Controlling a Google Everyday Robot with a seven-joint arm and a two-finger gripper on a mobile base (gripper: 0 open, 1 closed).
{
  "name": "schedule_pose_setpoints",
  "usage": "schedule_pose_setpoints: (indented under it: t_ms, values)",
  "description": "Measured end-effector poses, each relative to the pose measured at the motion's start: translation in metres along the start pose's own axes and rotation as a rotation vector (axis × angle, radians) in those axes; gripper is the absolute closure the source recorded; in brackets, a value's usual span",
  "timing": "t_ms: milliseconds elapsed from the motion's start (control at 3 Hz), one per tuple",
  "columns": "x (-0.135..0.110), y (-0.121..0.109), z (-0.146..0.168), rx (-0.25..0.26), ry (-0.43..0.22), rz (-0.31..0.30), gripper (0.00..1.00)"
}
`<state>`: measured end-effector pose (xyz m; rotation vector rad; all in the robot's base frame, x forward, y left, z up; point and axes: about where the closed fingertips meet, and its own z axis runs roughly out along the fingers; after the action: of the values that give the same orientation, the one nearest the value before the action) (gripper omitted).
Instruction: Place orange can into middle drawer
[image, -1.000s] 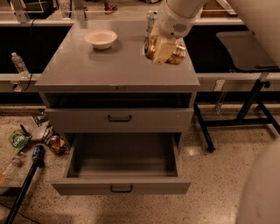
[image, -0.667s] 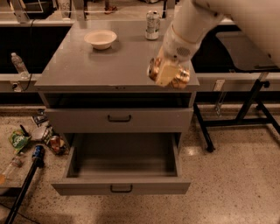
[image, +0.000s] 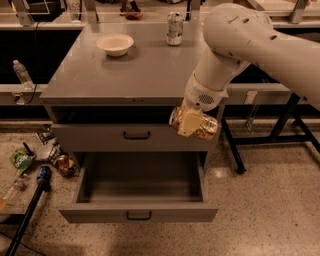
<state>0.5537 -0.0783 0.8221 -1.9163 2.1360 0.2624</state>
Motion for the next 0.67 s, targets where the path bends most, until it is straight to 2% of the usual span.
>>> schedule_pose_setpoints:
  t_ms: [333,667]
  values:
    - [0.011,0.0,0.033,-0.039,-0.049,0.046,1.0]
    - [0.029,0.006,0.108,-0.082,-0.145,0.031,1.0]
